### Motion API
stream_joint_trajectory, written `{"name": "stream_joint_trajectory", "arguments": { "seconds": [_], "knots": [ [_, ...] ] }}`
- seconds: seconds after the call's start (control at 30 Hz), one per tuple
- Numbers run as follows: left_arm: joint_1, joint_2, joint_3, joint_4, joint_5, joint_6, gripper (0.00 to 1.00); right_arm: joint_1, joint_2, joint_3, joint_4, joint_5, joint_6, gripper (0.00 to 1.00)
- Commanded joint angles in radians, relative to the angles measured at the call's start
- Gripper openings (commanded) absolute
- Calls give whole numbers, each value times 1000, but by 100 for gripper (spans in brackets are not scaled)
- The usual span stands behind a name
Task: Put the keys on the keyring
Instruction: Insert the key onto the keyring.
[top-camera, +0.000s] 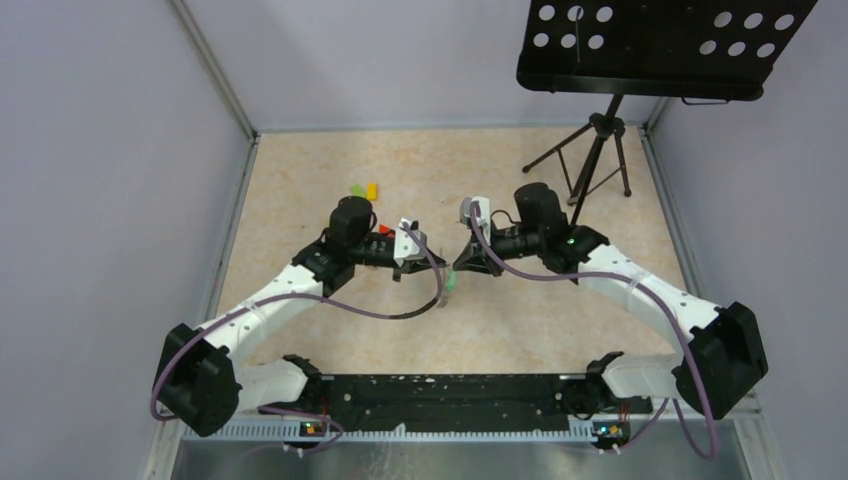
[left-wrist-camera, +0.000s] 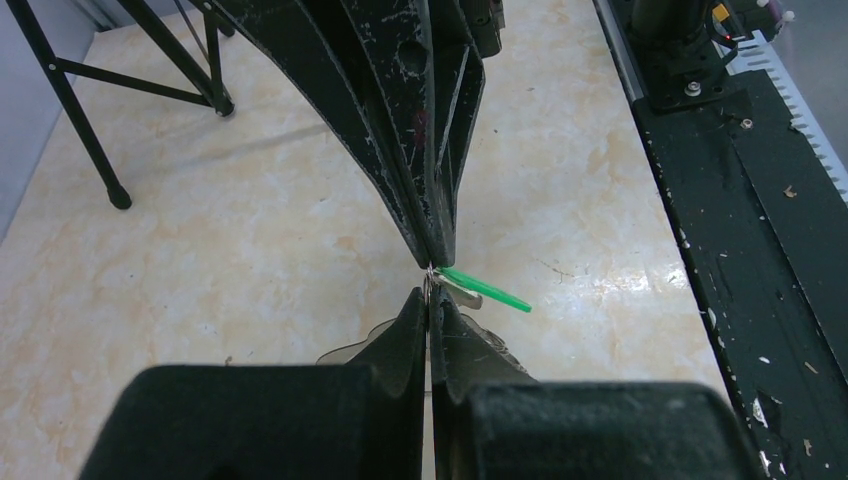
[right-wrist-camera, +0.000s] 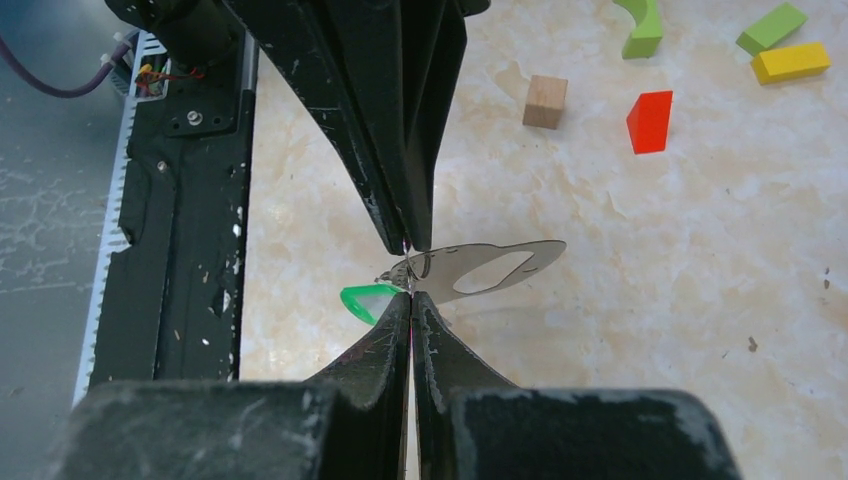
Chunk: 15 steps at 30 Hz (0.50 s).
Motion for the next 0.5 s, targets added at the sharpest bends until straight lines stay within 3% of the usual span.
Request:
{"name": "stream_joint_trajectory", "arguments": {
  "seconds": [0.0, 0.47],
  "knots": [
    [-7, -24, 0, 50, -3, -7, 0, -10, 21, 22, 41, 24, 17, 0],
    [-17, -20, 4, 40, -9, -1, 0, -10, 29, 32, 43, 41, 30, 0]
  ]
}}
